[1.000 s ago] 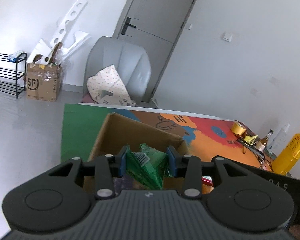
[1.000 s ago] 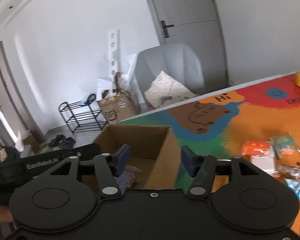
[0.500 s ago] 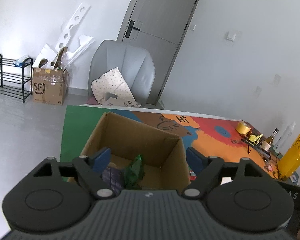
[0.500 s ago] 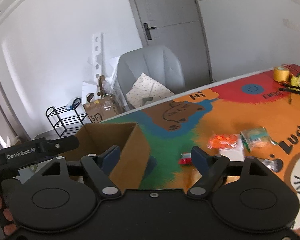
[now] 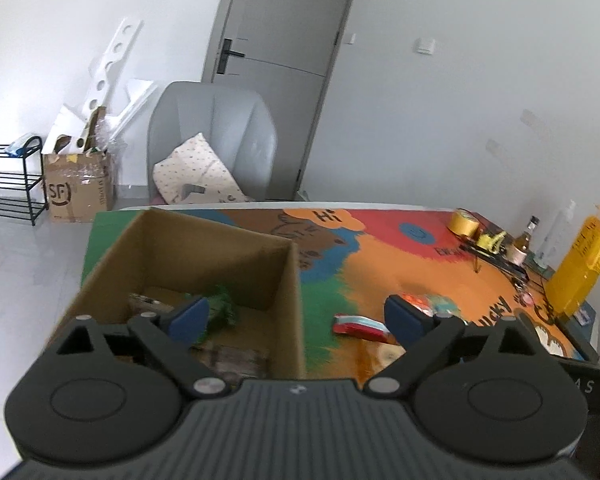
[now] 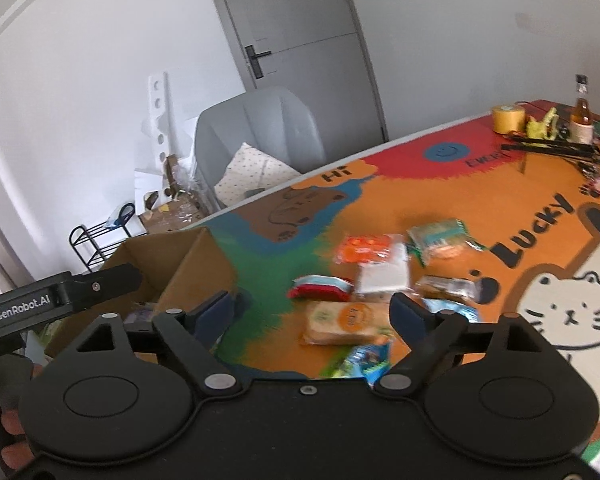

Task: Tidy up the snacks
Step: 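Move both tools back over the remaining snacks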

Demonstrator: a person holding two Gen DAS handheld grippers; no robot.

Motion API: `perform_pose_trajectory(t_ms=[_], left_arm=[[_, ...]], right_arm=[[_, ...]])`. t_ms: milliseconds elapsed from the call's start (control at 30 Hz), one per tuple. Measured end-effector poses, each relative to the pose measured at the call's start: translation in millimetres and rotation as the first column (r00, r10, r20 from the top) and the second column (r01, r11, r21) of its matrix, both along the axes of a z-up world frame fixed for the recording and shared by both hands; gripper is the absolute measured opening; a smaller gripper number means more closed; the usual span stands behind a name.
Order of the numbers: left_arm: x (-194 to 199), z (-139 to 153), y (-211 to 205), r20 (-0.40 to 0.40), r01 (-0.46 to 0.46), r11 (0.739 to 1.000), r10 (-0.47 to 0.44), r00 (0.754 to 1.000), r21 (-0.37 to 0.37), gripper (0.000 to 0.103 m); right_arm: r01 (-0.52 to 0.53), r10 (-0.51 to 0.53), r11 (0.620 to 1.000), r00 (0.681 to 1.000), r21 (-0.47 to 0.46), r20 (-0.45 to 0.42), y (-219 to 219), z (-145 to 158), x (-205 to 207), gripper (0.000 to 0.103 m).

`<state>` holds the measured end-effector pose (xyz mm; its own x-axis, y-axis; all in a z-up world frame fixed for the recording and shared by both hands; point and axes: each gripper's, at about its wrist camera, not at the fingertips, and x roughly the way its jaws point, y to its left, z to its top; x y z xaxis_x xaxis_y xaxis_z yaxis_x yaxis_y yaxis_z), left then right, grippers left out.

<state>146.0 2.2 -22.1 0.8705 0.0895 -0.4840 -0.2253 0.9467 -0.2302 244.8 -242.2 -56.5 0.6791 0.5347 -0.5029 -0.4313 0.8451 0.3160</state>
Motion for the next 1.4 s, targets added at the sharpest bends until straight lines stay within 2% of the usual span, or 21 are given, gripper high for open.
perform_pose_trajectory(t_ms=[133,767,1400], left_arm=[[2.7,-1.3,-18.1,0.001,0.024,1.000,-0.024,1.000,0.013,0.097],[21.6,-9.8,-84.4,-0.034,0.118,0.992,-0.117,0.993,0.032,0.097],[69.7,-63.4,-117.3,-0.173,0.174,0.985,-0.169,0.970,0.016,0.093]], right_arm=[[0.019,-0.019,1.000,1.000,0.001,0.005,-15.3,-2.3,0.1,0.092],[0.095,-0.094,0.995,0.995,0.041,-0.024,-81.7,-23.1,8.2,0.092],[0.120,-0.113,0.991,0.988,0.064,-0.103,-107.7,-66.1,34.2,0.088]])
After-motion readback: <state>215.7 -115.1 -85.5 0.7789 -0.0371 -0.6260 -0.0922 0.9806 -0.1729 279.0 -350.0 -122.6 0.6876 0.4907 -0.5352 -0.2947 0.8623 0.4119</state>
